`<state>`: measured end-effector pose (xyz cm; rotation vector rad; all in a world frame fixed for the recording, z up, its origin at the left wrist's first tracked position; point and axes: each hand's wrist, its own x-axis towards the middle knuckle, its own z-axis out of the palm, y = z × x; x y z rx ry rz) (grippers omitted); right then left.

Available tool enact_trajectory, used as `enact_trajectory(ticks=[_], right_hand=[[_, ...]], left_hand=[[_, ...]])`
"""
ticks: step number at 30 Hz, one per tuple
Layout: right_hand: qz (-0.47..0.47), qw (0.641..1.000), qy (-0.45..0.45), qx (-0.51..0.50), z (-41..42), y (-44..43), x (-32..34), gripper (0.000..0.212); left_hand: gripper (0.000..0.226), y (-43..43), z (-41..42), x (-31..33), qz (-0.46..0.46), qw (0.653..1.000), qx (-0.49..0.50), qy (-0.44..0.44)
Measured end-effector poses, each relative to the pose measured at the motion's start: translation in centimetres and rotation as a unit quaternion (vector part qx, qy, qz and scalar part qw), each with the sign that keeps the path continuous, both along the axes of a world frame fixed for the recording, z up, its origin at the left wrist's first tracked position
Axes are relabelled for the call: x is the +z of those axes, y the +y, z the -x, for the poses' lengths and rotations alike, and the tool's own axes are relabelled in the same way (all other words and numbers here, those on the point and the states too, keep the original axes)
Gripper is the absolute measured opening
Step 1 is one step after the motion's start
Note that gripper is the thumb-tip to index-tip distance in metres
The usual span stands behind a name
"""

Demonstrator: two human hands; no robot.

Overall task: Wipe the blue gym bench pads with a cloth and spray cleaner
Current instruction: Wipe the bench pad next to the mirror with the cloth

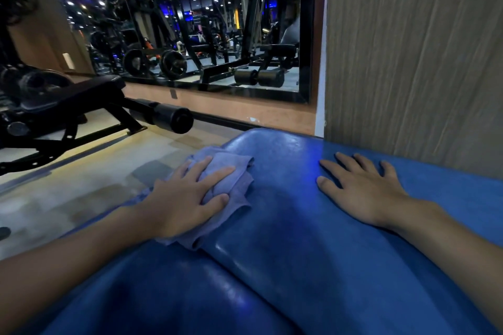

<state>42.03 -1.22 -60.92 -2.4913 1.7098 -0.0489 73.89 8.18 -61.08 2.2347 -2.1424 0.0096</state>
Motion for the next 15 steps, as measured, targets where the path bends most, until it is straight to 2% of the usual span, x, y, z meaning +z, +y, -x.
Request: enact_trajectory(ticks=[3, 8, 15], right_hand=[[0.006, 1.0, 0.003, -0.003, -0.1, -0.2, -0.2, 0.065], [0.011, 1.0, 0.002, -0.001, -0.1, -0.3, -0.3, 0.066], [0.021, 1.0, -0.013, 0.002, -0.3, -0.6, -0.4, 0.062]], left_hand=[[0.077, -2.9, 1.1, 0.4, -0.02, 1.0, 0.016, -0.01], [0.063, -10.4, 3.4, 1.0, -0.026, 1.0, 0.012, -0.007], [0.059, -17.1, 7.7, 1.4, -0.013, 0.999, 0.021, -0.023]])
